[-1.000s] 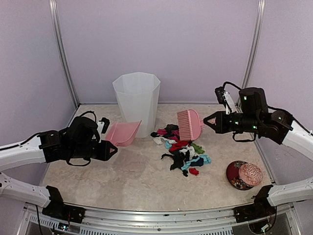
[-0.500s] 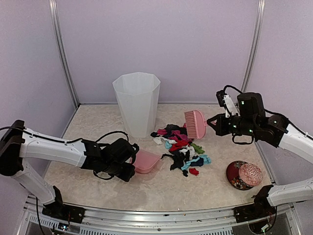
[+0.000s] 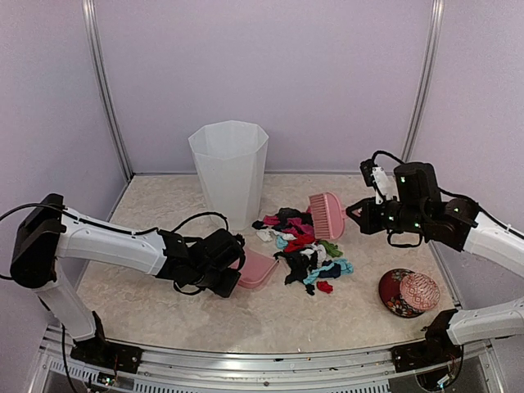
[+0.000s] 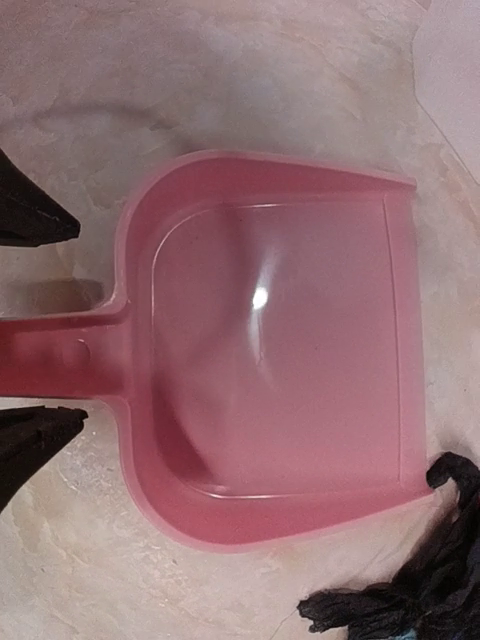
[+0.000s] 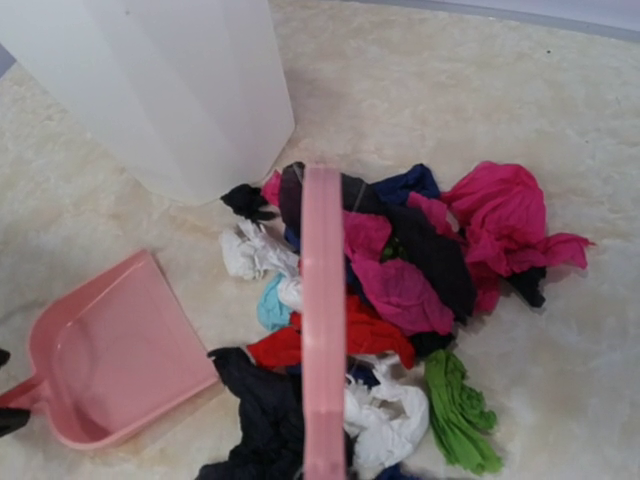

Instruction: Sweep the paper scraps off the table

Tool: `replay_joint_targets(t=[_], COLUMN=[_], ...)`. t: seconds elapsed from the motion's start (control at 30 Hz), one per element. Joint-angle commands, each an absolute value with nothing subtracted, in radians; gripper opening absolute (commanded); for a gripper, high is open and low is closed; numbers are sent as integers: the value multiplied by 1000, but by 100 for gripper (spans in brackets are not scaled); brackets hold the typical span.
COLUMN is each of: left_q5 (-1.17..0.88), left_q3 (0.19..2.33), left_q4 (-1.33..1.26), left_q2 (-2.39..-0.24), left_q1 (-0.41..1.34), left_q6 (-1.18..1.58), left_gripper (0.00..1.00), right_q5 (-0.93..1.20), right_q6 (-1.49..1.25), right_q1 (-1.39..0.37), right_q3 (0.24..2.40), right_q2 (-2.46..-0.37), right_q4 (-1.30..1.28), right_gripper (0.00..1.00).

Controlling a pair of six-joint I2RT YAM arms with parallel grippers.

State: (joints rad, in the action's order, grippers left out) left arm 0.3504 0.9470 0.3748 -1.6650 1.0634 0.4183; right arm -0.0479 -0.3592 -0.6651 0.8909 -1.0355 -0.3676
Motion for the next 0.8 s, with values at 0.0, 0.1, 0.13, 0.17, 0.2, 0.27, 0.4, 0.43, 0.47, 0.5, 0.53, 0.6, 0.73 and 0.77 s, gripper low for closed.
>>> replay_joint_targets(t=[0.0, 0.1, 0.13, 0.17, 0.2, 0.27, 0.4, 0.43, 0.47, 0.5, 0.53, 0.6, 0.73, 0.77], left_q5=[396, 396, 403, 409, 418, 425, 447, 456, 463, 473, 486, 499, 514, 518], left_q3=[949, 906, 886, 866, 831, 765, 632, 607, 582, 565, 545, 511, 507, 513], left_q4=[358, 324, 309, 288, 263, 188, 14, -28, -74, -114, -147, -221, -304, -315], left_q2=[-1636, -1589, -1568, -1546, -1520, -1472, -1417, -1413, -1412, -1416, -1422, -1443, -1508, -1521], left_q1=[1083, 1111, 1122, 1137, 1149, 1166, 1177, 1179, 1181, 1185, 1189, 1196, 1196, 1197], left_q6=[414, 426, 435, 445, 466, 504, 556, 557, 555, 547, 539, 517, 493, 483], left_gripper=[61, 70, 72, 73, 75, 78, 84, 84, 84, 84, 84, 83, 79, 76], right_q5=[-50, -50, -49, -48, -46, -44, -35, -31, -28, -24, -20, -21, -27, -28], right_q6=[-350, -350, -352, -352, -352, -353, -357, -359, -363, -367, -371, -377, -384, -387], right_q1=[-650, -649, -649, -649, -648, -647, -644, -644, -644, -644, -644, -644, -644, -643], right_q3=[884, 882, 882, 881, 878, 874, 861, 857, 855, 854, 853, 849, 834, 831], right_q2=[-1009, -1007, -1007, -1007, -1006, -1009, -1019, -1021, -1024, -1026, -1027, -1023, -1012, -1008], right_q4=[-327, -324, -323, -321, -318, -312, -295, -287, -282, -278, -277, -275, -273, -276], right_gripper=[0, 0, 0, 0, 0, 0, 0, 0, 0, 0, 0, 0, 0, 0])
